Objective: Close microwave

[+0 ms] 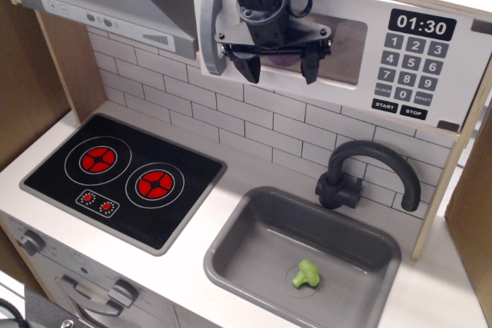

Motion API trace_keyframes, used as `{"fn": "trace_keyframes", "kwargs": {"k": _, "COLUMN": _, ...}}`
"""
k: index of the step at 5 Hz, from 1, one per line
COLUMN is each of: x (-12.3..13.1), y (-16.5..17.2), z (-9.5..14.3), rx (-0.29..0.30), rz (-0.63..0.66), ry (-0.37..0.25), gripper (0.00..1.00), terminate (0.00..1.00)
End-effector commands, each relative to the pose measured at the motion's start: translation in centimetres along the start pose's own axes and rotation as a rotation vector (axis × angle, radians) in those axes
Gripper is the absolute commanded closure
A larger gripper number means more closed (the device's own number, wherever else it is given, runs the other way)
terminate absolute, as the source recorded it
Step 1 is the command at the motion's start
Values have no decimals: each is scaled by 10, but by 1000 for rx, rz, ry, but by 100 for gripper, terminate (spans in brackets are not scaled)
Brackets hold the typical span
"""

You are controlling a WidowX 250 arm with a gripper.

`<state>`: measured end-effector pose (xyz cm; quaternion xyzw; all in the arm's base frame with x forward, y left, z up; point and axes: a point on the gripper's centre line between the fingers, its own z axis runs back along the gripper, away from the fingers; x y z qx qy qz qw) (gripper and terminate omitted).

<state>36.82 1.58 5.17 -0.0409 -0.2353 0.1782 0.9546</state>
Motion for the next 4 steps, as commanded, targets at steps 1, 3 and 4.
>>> {"fn": "trace_keyframes", "kwargs": {"k": 1, "x": 23, "y": -5, "z": 8, "rx": -6, "rz": 8, "ry": -65, "gripper": 0, "terminate": 0}}
{"fn": "trace_keyframes", "kwargs": {"k": 3, "x": 31, "y": -5, "z": 3, "rx": 0, "rz": 21, "ry": -65, "gripper": 0, "terminate": 0}}
{"fn": "trace_keyframes", "kwargs": {"k": 4, "x": 28, "y": -5, "z": 2, "rx": 3, "rz": 17, "ry": -65, "gripper": 0, "terminate": 100}}
